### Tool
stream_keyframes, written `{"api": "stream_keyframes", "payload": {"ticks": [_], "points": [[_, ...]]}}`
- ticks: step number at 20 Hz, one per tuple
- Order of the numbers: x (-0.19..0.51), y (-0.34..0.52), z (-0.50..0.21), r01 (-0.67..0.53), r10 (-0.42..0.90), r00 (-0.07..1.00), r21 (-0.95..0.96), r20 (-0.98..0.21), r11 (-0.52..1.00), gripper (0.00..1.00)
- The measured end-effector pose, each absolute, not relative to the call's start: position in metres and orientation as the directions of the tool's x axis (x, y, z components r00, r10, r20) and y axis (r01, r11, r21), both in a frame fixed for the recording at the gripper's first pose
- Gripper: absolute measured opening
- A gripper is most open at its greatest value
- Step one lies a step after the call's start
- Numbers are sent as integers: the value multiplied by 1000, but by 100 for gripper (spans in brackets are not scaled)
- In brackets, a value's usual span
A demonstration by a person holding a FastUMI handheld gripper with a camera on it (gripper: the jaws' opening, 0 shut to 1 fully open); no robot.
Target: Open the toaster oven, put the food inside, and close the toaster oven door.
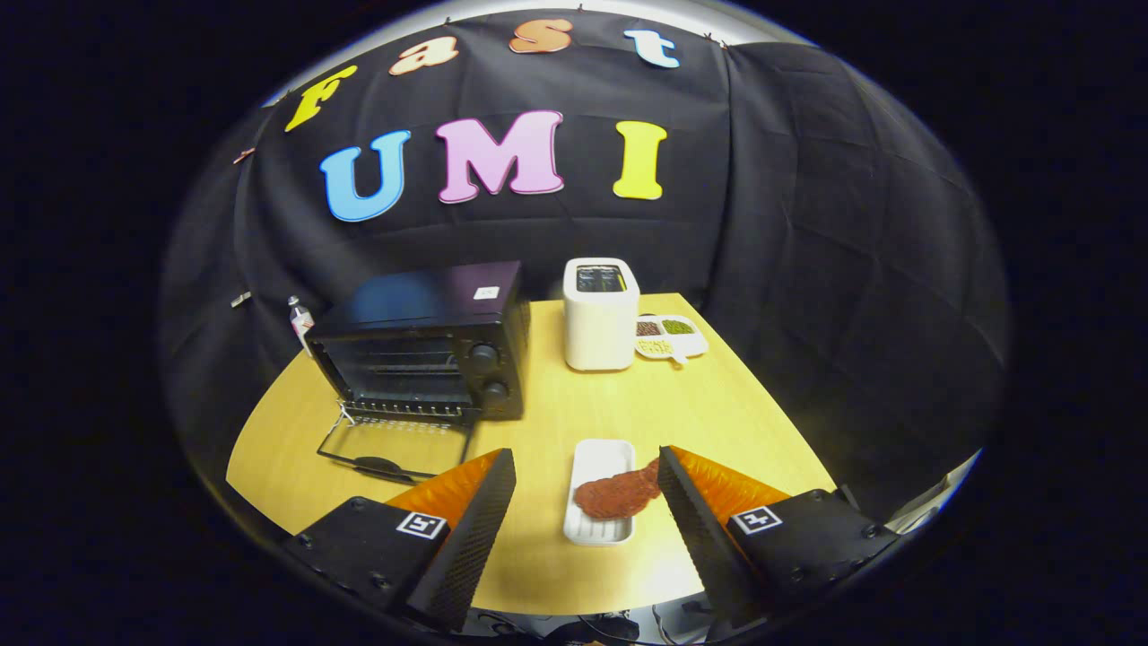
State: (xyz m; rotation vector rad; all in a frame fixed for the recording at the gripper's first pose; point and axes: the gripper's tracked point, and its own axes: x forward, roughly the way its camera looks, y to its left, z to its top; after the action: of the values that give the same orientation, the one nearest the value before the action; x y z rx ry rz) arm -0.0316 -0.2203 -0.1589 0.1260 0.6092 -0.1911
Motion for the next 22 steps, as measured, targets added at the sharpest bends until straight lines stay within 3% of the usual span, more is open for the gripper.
{"api": "stream_keyframes", "payload": {"ticks": [4, 15, 18, 20, 22], "points": [[-30, -270, -192, 247, -113, 753, 118, -648, 962, 99], [-9, -293, -292, 215, 183, 608, 382, -773, 899, 96], [-1, -283, -310, 226, 240, 569, 430, -787, 874, 71], [1, -277, -314, 244, 287, 553, 482, -782, 841, 68], [0, -274, -319, 272, 312, 531, 507, -788, 818, 52]]}}
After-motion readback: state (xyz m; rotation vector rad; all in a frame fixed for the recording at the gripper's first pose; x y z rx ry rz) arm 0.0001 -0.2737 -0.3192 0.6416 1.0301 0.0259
